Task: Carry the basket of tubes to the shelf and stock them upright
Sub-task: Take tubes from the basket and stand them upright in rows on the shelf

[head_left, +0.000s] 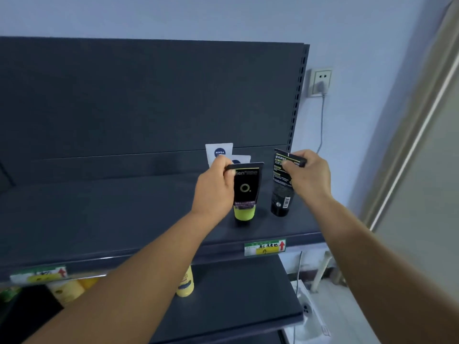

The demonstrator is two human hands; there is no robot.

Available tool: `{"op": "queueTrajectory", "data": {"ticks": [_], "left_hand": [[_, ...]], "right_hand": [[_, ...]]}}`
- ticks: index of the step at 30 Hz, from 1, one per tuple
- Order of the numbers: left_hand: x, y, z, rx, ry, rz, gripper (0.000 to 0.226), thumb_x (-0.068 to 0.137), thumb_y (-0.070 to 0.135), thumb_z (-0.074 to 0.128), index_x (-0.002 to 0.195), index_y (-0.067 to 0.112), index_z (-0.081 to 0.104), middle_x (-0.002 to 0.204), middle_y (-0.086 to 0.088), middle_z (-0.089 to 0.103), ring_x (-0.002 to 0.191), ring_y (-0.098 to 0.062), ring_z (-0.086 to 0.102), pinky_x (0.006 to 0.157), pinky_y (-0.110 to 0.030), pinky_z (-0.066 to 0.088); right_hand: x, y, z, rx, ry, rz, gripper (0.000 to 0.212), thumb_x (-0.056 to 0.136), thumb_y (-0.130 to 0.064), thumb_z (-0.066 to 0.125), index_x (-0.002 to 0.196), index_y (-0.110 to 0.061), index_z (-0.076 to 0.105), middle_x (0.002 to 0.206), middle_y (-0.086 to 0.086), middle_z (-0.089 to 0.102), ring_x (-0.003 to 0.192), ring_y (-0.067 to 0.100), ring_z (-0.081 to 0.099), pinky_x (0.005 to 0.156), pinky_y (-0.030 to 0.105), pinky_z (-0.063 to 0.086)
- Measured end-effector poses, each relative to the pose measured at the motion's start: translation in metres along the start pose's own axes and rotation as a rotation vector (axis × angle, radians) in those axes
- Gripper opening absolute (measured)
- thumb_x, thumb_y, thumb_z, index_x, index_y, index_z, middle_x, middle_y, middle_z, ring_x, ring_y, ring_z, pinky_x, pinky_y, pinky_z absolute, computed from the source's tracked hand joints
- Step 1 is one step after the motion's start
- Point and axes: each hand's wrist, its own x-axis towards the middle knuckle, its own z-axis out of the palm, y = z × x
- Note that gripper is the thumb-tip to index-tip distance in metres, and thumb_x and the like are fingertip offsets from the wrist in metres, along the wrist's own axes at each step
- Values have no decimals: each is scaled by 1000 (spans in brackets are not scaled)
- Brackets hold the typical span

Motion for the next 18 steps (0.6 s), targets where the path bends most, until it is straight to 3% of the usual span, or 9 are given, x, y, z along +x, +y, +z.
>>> {"op": "queueTrajectory", "data": {"ticks": [4,7,10,12,15,18], "left_hand": [[3,-3,15,-38,-4,-37,6,98,13,44,99,18,49,72,11,52,63,-4,48,55,-8,37],[-1,-5,19,-145,-78,-112,21,93,16,56,110,22,46,93,8,62,77,-4,58,61,-4,40],[-14,-10,30,-137,-208,-210,39,86,21,66,119,24,44,98,12,60,90,-9,62,71,-16,43],[-22,-13,40,-67,-260,-232,36,86,23,66,118,18,51,97,9,60,93,-13,62,76,-21,45],[-23,-12,52,-71,-262,-229,32,86,22,65,116,16,54,99,5,61,92,-13,60,76,-22,45],[-17,-8,64,-75,-279,-211,34,87,20,65,119,18,52,101,8,58,93,-10,57,77,-20,43]], "right_hand": [[16,20,6,-20,-27,23,6,86,-22,64,91,-24,61,78,-8,64,72,16,62,61,26,49],[20,28,6,-26,-78,14,12,86,-22,64,96,-24,58,80,-8,64,77,17,63,66,30,52],[13,46,3,-154,-255,61,27,83,-18,68,107,-22,56,89,-6,65,82,17,62,67,29,48],[10,61,1,-174,-341,110,35,80,-16,72,112,-19,57,97,-4,68,90,17,65,76,30,48],[20,68,-2,-160,-393,141,34,80,-13,73,109,-21,57,92,-9,68,90,15,64,78,29,46],[43,72,2,-219,-362,136,35,79,-13,74,110,-18,59,97,-2,69,92,19,64,81,32,48]]}}
